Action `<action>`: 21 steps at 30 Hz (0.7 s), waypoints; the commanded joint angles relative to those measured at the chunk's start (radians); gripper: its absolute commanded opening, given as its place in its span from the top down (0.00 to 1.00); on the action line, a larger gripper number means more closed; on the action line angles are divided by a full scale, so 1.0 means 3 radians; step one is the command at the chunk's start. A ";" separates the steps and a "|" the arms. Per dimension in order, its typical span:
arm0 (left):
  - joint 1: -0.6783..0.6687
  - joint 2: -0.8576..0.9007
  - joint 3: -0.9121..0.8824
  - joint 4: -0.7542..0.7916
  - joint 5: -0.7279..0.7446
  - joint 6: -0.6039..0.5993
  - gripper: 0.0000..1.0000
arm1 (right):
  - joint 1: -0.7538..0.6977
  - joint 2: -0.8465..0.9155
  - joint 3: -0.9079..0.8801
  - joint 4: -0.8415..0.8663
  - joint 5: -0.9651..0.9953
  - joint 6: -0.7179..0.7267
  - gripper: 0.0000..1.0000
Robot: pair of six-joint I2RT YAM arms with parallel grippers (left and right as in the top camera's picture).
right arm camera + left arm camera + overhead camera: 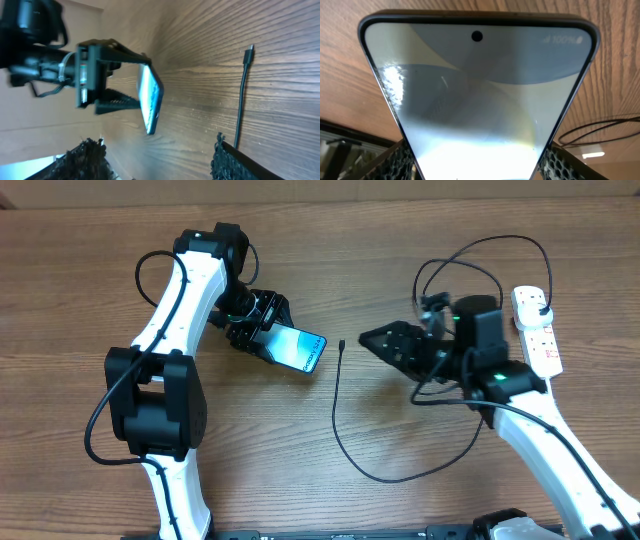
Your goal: Plug charger to phone and switch on socket
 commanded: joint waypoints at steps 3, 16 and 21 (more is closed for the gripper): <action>-0.0029 -0.0029 0.0094 -0.0025 0.0259 -0.0209 0.45 | 0.0289 0.0324 0.0057 0.0343 0.0327 0.0388 0.29; -0.0245 -0.0029 0.0094 -0.0061 0.0343 -0.0408 0.44 | 0.0619 0.0678 0.0057 0.0741 0.0570 0.0837 0.41; -0.0271 -0.0029 0.0094 -0.0061 0.0343 -0.0430 0.44 | 0.0669 0.0678 0.0057 0.0758 0.0591 0.0945 0.49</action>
